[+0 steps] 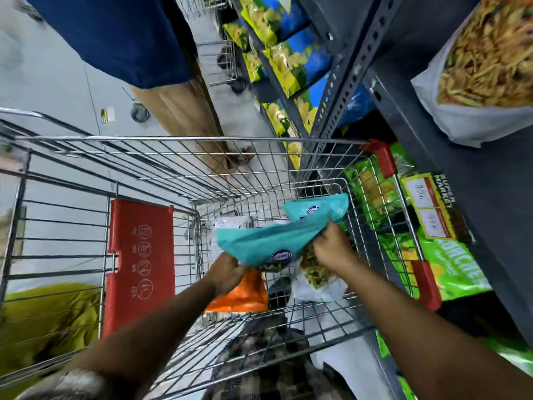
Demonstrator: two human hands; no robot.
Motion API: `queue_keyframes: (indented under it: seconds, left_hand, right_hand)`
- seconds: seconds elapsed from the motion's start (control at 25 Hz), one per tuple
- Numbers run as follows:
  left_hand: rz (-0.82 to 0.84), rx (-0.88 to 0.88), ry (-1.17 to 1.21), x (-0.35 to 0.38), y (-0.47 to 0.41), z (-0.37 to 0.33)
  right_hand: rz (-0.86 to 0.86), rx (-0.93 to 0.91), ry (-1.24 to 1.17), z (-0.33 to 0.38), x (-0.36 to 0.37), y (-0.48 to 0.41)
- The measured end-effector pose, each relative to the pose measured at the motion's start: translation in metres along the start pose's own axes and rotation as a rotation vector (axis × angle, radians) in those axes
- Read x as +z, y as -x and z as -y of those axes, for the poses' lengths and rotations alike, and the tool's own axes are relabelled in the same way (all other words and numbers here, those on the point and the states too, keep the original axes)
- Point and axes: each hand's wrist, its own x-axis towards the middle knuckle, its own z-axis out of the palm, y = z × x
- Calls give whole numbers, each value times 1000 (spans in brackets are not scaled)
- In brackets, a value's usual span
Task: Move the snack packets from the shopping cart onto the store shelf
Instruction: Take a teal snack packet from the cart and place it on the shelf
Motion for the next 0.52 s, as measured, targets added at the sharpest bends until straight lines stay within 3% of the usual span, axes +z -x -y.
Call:
queue_keyframes:
  seconds: [0.12, 0.28, 0.4, 0.52]
  left_hand:
    - [-47, 190, 173, -17, 5, -37]
    - [-204, 195, 444, -37, 7, -119]
    - [-373, 267, 490, -54, 7, -185]
    - [-414, 302, 586, -63, 10, -237]
  right_hand:
    - [-149, -28, -231, 34, -13, 5]
    - [-337, -173, -415, 101, -47, 27]
    - [-443, -339, -516, 144, -81, 54]
    - [-385, -396, -494, 157, -97, 84]
